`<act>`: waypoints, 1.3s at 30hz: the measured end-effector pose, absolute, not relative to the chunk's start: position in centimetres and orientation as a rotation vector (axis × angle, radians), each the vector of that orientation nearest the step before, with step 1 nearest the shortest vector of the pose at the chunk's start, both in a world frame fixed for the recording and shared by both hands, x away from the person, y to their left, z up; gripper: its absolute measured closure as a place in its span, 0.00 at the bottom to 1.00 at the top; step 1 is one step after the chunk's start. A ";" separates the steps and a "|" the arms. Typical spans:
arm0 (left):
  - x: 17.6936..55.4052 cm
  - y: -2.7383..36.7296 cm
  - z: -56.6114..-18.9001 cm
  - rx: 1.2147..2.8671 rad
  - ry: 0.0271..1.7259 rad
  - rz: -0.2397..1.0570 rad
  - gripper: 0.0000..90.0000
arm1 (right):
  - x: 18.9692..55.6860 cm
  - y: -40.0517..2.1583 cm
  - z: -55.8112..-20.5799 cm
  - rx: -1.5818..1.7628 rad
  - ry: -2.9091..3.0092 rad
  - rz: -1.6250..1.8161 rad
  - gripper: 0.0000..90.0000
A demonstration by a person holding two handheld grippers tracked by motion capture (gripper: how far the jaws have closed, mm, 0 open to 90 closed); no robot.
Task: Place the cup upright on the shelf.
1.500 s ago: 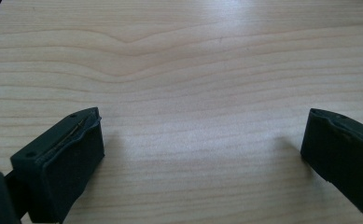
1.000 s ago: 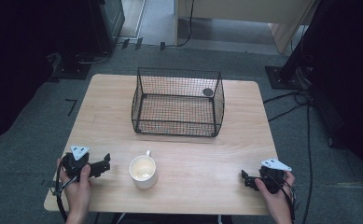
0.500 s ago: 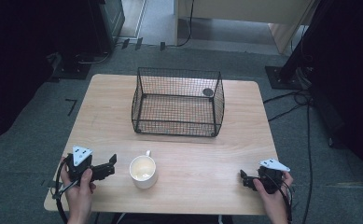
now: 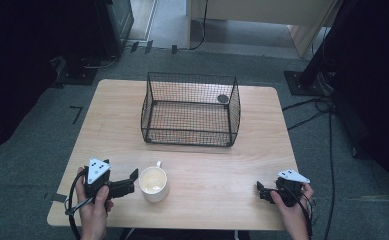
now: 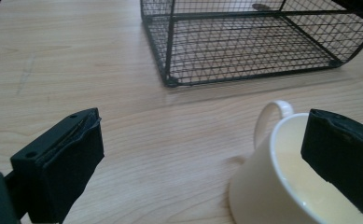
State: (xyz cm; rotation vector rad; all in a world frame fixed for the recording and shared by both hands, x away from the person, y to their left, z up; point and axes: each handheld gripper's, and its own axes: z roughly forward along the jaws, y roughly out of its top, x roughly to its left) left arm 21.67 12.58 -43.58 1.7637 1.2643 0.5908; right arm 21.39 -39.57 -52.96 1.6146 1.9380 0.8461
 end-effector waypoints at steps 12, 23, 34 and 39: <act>20.7 9.7 -44.1 1.805 1.194 0.507 0.00 | 21.4 -39.6 -53.0 1.615 1.938 0.846 0.00; 20.1 7.9 -45.3 1.832 1.171 0.477 0.00 | 21.4 -39.6 -53.0 1.615 1.938 0.846 0.00; 19.5 6.6 -46.3 1.856 1.171 0.479 0.00 | 21.4 -39.6 -53.0 1.614 1.939 0.847 0.00; 19.5 6.3 -47.0 1.854 1.201 0.493 0.00 | 21.4 -39.6 -53.0 1.615 1.938 0.846 0.00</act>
